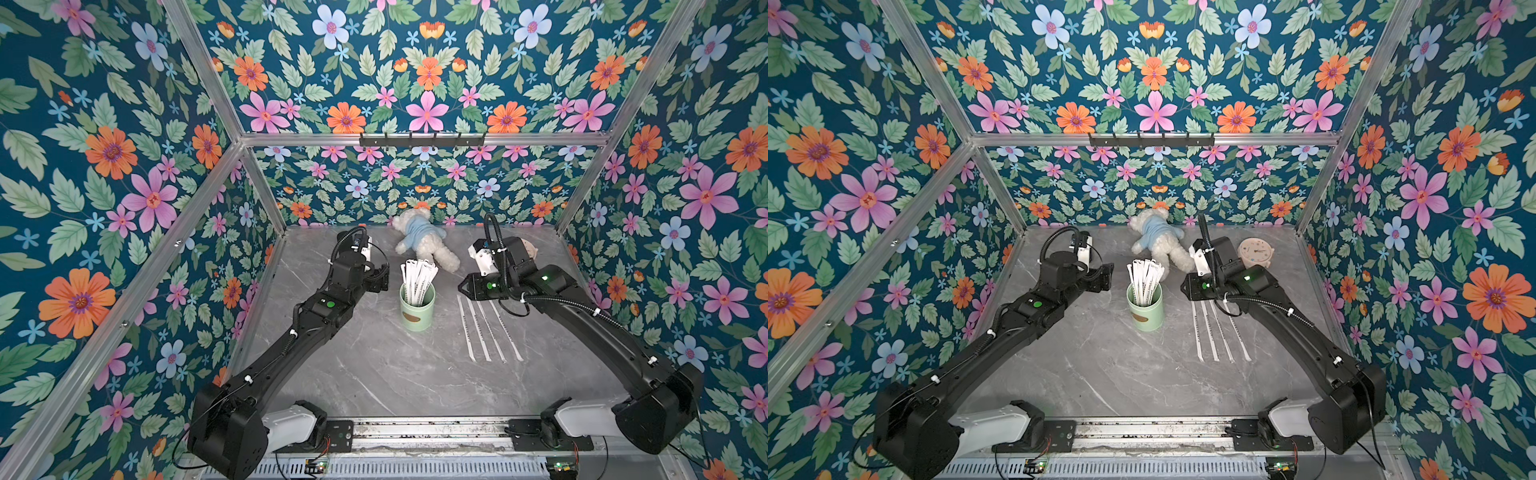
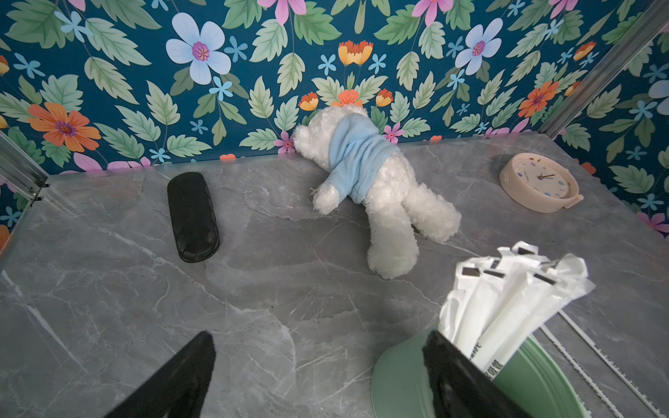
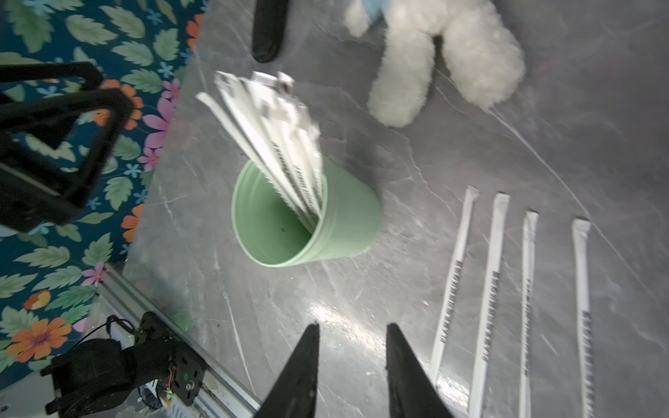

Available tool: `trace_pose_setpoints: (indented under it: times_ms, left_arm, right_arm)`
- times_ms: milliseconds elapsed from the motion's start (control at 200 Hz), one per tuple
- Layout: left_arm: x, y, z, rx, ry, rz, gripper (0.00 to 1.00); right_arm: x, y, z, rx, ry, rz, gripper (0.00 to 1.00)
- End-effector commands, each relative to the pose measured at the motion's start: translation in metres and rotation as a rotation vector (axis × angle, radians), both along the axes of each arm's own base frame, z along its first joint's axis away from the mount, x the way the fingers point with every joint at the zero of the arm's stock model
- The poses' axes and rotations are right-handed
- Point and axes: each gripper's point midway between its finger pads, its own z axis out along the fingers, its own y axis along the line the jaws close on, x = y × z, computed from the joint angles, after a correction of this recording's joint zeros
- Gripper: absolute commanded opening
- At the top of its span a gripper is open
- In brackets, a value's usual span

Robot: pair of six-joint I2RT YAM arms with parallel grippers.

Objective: Take the straws out of the storage container
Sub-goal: Pick up the straw from the container.

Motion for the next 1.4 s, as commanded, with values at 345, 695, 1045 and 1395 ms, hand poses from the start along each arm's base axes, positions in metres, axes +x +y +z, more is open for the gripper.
trace_pose_setpoints:
  times_ms: [345, 695, 1045, 1395]
  left_arm:
    - [-0.002, 0.002, 0.006, -0.003, -0.017, 0.005, 0.92]
    - [-0.002, 0.002, 0.006, -0.002, -0.020, 0.006, 0.92]
    - [-0.001, 0.002, 0.005, 0.001, -0.018, 0.005, 0.92]
    - [-0.001, 0.001, 0.004, 0.004, -0.014, 0.002, 0.92]
  right_arm:
    - [0.036, 0.073, -0.008, 0.027, -0.020, 0.073, 0.30]
    - [0.048, 0.079, -0.039, -0.030, 0.047, 0.062, 0.26]
    - [0.054, 0.082, -0.053, -0.061, 0.069, 0.061, 0.24]
    - [0.059, 0.078, -0.059, -0.096, 0.075, 0.048, 0.24]
